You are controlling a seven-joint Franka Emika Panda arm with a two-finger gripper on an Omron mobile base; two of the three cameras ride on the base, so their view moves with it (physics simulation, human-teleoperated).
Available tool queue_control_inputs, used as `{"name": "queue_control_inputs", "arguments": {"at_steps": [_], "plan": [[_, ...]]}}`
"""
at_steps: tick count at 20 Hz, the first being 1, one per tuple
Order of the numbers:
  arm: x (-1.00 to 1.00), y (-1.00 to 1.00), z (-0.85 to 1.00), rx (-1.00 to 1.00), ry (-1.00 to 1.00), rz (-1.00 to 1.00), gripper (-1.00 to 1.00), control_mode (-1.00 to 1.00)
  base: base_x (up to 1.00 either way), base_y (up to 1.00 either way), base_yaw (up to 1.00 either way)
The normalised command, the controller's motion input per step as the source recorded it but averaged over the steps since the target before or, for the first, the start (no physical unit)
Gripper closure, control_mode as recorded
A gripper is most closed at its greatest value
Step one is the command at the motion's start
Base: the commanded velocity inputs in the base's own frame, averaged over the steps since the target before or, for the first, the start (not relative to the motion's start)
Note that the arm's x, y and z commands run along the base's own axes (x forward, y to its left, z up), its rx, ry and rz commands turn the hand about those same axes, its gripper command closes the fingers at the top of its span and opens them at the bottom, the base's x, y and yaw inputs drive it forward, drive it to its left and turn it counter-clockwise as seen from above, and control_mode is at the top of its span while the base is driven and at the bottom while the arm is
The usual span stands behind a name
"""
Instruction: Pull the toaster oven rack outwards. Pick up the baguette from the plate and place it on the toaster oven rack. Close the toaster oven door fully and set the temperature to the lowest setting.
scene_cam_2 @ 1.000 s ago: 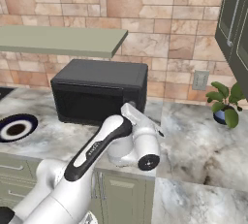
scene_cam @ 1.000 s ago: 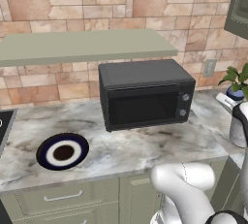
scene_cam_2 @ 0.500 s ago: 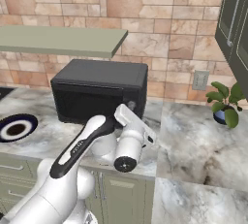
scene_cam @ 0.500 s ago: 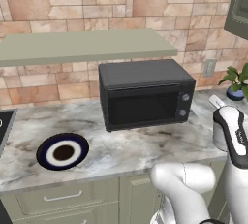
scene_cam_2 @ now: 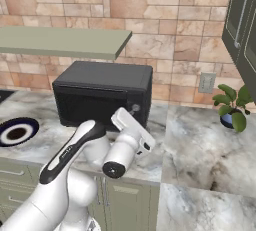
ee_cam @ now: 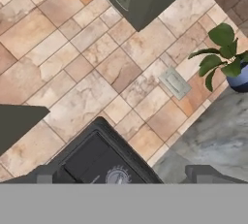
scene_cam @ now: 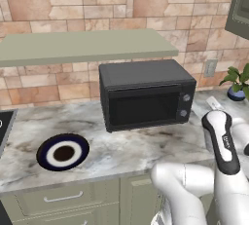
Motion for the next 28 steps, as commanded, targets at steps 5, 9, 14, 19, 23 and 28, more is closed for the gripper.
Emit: {"name": "queue_control_inputs", "arguments": {"at_steps": [5, 9, 14, 19, 23, 28], "plan": [[0.00, 0.40, -0.22, 0.00, 0.00, -0.08, -1.00, -1.00, 0.00, 0.00, 0.00], [0.00, 0.05, -0.07, 0.00, 0.01, -0.02, -1.00, -1.00, 0.00, 0.00, 0.00], [0.03, 0.00, -0.02, 0.00, 0.12, 0.00, -1.00, -1.00, 0.00, 0.00, 0.00], [0.00, 0.01, -0.11, -0.01, 0.15, 0.00, -1.00, -1.00, 0.00, 0.00, 0.00], [0.00, 0.17, -0.11, -0.01, 0.14, 0.01, -1.00, -1.00, 0.00, 0.00, 0.00], [0.00, 0.36, 0.00, 0.00, 0.18, 0.03, -1.00, -1.00, 0.00, 0.00, 0.00]]}}
